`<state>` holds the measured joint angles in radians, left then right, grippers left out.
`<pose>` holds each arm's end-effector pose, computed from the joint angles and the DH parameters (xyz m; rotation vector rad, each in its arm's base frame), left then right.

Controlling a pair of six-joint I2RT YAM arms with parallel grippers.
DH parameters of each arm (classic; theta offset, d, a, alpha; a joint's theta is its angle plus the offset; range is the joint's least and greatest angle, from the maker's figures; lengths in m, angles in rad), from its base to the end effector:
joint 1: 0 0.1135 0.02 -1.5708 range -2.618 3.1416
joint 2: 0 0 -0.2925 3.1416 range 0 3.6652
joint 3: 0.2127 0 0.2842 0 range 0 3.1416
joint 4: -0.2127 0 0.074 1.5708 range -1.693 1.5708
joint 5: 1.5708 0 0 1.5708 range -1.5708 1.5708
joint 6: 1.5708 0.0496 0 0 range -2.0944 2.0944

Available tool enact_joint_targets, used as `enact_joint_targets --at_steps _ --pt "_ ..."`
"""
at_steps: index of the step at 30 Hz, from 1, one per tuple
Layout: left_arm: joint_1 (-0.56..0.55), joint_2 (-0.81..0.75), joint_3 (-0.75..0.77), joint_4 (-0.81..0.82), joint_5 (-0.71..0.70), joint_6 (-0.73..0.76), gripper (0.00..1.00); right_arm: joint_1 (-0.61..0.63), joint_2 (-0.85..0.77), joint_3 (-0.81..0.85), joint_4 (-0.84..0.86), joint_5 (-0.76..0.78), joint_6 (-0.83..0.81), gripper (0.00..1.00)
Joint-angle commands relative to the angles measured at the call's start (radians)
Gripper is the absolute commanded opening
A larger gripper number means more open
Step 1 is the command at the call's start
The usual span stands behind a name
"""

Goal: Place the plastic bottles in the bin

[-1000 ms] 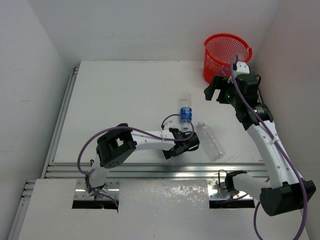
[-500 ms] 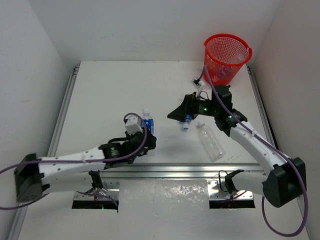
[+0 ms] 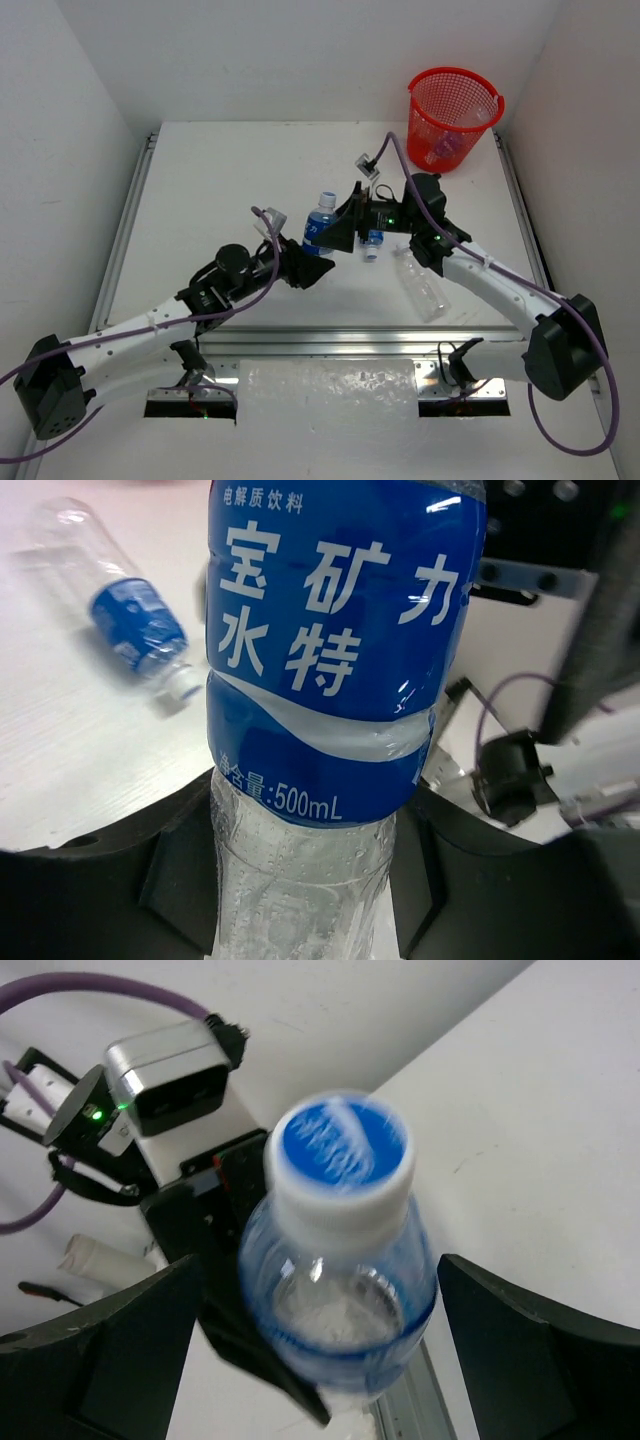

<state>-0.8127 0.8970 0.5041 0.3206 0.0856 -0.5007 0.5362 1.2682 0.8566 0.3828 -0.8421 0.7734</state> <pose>0.1621 -0.1773 0.2822 0.3416 1.7219 -1.0556 0.2548 0.1945 0.3335 -0.5382 1.7917 1.6244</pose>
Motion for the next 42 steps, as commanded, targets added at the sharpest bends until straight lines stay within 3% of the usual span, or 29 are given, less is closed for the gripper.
enact_joint_targets --at_steps 1,2,3,4,5,6,8,11,12,13,15,16,18,21,24,26,32,42 --pt "0.006 0.023 0.051 0.146 0.17 0.024 0.0 0.018 0.014 0.065 0.01 0.07 -0.06 0.99" --pt "0.006 0.028 0.056 0.146 0.172 0.022 0.01 0.021 0.017 0.073 -0.005 0.078 -0.066 0.96" --pt "0.006 0.033 0.062 0.146 0.171 0.022 0.04 0.021 0.031 0.084 -0.013 0.051 -0.072 0.86" --pt "0.006 0.034 0.068 0.141 0.16 0.025 0.09 0.022 0.039 0.094 -0.013 0.029 -0.075 0.67" --pt "0.006 0.034 0.082 0.134 0.154 0.033 0.26 0.022 0.043 0.093 -0.009 0.014 -0.071 0.12" --pt "0.007 0.036 0.091 0.123 0.152 0.039 0.45 0.024 0.039 0.087 0.008 0.02 -0.068 0.01" --pt "0.007 0.031 0.137 0.043 0.074 0.039 0.88 0.021 0.025 0.064 0.002 0.035 -0.085 0.0" --pt "0.007 0.025 0.246 -0.246 -0.201 0.015 0.94 -0.002 -0.015 0.094 -0.125 0.188 -0.178 0.0" --pt "0.006 0.026 0.282 -0.49 -0.295 -0.017 0.95 -0.025 -0.024 0.143 -0.225 0.252 -0.225 0.0" --pt "0.007 0.029 0.312 -0.617 -0.486 -0.11 0.97 -0.036 -0.032 0.172 -0.27 0.406 -0.253 0.0" --pt "0.007 0.019 0.381 -0.911 -0.657 -0.209 0.98 -0.105 -0.024 0.279 -0.391 0.573 -0.295 0.0" --pt "0.007 0.005 0.386 -0.972 -0.67 -0.255 0.98 -0.137 0.002 0.32 -0.428 0.683 -0.295 0.0" --pt "0.004 -0.052 0.38 -1.043 -0.625 -0.253 0.98 -0.247 0.04 0.431 -0.479 0.762 -0.289 0.0" --pt "0.006 -0.101 0.347 -1.031 -0.479 -0.106 1.0 -0.355 0.169 0.63 -0.531 0.897 -0.324 0.0" --pt "0.006 -0.113 0.353 -1.055 -0.478 -0.093 1.0 -0.438 0.333 0.858 -0.576 0.998 -0.352 0.0" --pt "0.006 -0.142 0.32 -0.981 -0.445 -0.064 1.0 -0.473 0.436 0.968 -0.541 1.078 -0.387 0.0" --pt "0.004 -0.148 0.284 -0.94 -0.393 -0.042 1.0 -0.501 0.718 1.281 -0.489 1.17 -0.512 0.0" --pt "0.006 -0.202 0.264 -0.913 -0.371 -0.033 1.0 -0.528 0.879 1.375 -0.374 1.184 -0.556 0.02"
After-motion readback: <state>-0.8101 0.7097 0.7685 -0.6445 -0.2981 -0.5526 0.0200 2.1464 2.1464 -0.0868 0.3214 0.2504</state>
